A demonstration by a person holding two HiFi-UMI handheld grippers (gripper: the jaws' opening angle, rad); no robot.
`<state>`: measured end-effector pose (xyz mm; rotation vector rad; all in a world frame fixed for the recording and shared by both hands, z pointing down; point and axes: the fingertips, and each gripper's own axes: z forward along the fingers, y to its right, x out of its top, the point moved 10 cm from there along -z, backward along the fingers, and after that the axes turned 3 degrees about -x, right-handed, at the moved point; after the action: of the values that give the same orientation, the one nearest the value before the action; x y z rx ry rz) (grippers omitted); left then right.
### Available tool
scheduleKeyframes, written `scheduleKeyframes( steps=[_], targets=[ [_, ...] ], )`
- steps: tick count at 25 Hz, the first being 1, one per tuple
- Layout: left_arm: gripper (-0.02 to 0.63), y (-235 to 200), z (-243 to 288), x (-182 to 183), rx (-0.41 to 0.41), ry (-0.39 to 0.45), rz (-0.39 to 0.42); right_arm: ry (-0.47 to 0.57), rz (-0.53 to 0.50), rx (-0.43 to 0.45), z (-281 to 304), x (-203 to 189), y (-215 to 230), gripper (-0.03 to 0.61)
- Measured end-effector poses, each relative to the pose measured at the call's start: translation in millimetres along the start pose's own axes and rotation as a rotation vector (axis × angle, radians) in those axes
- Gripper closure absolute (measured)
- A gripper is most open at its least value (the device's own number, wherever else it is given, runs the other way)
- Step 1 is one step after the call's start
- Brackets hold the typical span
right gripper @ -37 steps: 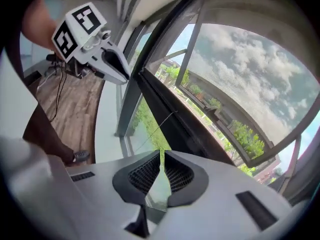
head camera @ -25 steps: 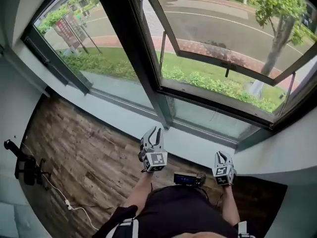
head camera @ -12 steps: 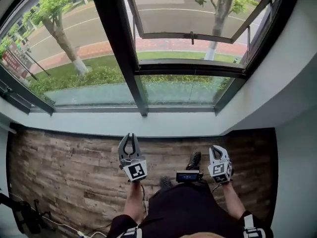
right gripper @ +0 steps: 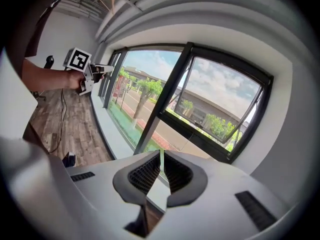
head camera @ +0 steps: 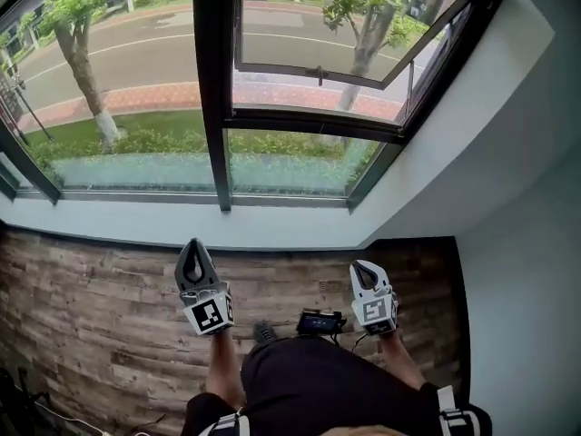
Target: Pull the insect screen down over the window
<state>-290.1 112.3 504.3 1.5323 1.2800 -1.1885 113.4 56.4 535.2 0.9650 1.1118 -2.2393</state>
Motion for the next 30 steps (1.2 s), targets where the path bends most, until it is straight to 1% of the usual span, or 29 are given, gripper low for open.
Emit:
scheduleKeyframes(
  steps=[2,4,8,10,12,15,16,18,21,23,25,27,30],
  targets=[
    [0.607,12,-18,13,-0.036,0.013,0.006,0.025,0.011,-0.01,-26,-3,-9,0.551],
    [0.607,25,-38,26,-0.085,0.018,0.013,0.036,0.06,-0.028,-56,-4,-17,0.551],
    [0.607,58,-100,53,-0.216,0.002,0.053,0.069,0.259,-0.034,-114,-34,-33,0.551],
    [0.607,71,-137,67,-0.284,-0.005,0.096,0.107,0.338,-0.022,-137,-48,-42,0.551],
    [0.607,76,-174,77,-0.331,-0.036,0.124,0.117,0.407,-0.008,-155,-60,-58,0.551],
    [0.607,73,-209,91,-0.375,-0.065,0.109,0.116,0.538,0.012,-184,-67,-80,0.552],
    [0.607,75,-214,97,-0.39,-0.053,0.109,0.135,0.566,0.009,-195,-67,-78,0.552],
    [0.607,84,-213,114,-0.418,0.01,0.102,0.189,0.58,-0.025,-214,-64,-66,0.554],
    [0.607,91,-206,145,-0.476,0.092,0.06,0.241,0.607,-0.118,-251,-58,-59,0.554],
    [0.607,93,-204,155,-0.519,0.12,0.052,0.268,0.626,-0.178,-269,-54,-57,0.554],
    [0.607,92,-208,151,-0.565,0.107,0.058,0.262,0.656,-0.219,-280,-58,-66,0.554],
    [0.607,85,-210,148,-0.603,0.085,0.051,0.245,0.705,-0.239,-285,-62,-79,0.554],
    [0.607,61,-213,145,-0.628,0.062,0.02,0.227,0.742,-0.249,-292,-55,-108,0.554]
  ],
)
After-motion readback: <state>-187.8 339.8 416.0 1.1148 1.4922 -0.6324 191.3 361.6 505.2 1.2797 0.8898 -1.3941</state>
